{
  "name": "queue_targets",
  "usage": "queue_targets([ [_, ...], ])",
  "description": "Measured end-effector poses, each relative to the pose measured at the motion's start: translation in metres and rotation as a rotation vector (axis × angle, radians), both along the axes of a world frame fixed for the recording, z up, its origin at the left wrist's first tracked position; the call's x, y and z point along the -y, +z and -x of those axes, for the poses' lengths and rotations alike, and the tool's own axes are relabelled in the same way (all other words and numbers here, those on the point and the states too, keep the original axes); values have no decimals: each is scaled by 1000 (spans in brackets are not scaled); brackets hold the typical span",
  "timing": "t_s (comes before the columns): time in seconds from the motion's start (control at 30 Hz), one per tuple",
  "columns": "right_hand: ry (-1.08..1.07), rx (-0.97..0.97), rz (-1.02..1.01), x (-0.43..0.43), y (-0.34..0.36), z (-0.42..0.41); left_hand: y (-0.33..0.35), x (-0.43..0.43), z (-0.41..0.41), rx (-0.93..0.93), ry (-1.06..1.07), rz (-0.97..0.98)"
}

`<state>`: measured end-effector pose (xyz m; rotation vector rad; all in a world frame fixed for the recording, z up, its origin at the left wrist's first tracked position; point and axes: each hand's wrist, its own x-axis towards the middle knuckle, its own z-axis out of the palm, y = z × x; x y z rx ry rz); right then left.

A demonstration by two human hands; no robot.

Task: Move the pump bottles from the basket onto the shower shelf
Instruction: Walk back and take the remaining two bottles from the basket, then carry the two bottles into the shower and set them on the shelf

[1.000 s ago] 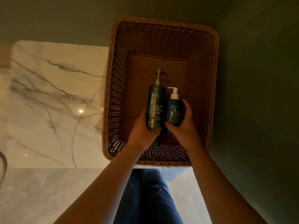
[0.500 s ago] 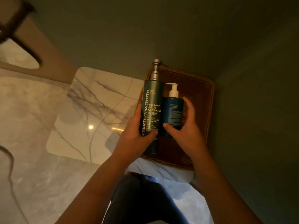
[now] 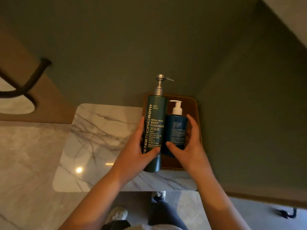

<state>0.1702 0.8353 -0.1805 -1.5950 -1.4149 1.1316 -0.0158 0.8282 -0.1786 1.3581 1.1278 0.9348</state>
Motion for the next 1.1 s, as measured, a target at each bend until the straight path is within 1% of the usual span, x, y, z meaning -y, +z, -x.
queue_targets([
  [0.23, -187, 81, -78, 71, 24, 68, 20, 38, 65, -41, -165, -45],
  [0.4, -325, 117, -88, 130, 33, 92, 23, 59, 79, -58, -320, -44],
  [0.5, -448, 125, -75, 164, 42, 89, 30, 78, 67, -47, -433, -78],
  [0.6, -585, 144, -72, 202, 48, 80, 34, 98, 48, -15, -551, -59],
  [0.83, -899, 189, -146, 315, 54, 61, 38, 167, -10, 15, -865, -37],
  [0.97, -1092, 174, -161, 399, 56, 61, 35, 231, -41, 34, -1016, -12],
  [1.03, -1198, 188, -162, 449, 57, 67, 34, 275, -54, 39, -1112, -24],
  [1.1, -1292, 204, -145, 508, 58, 76, 34, 328, -64, 23, -1221, 3],
])
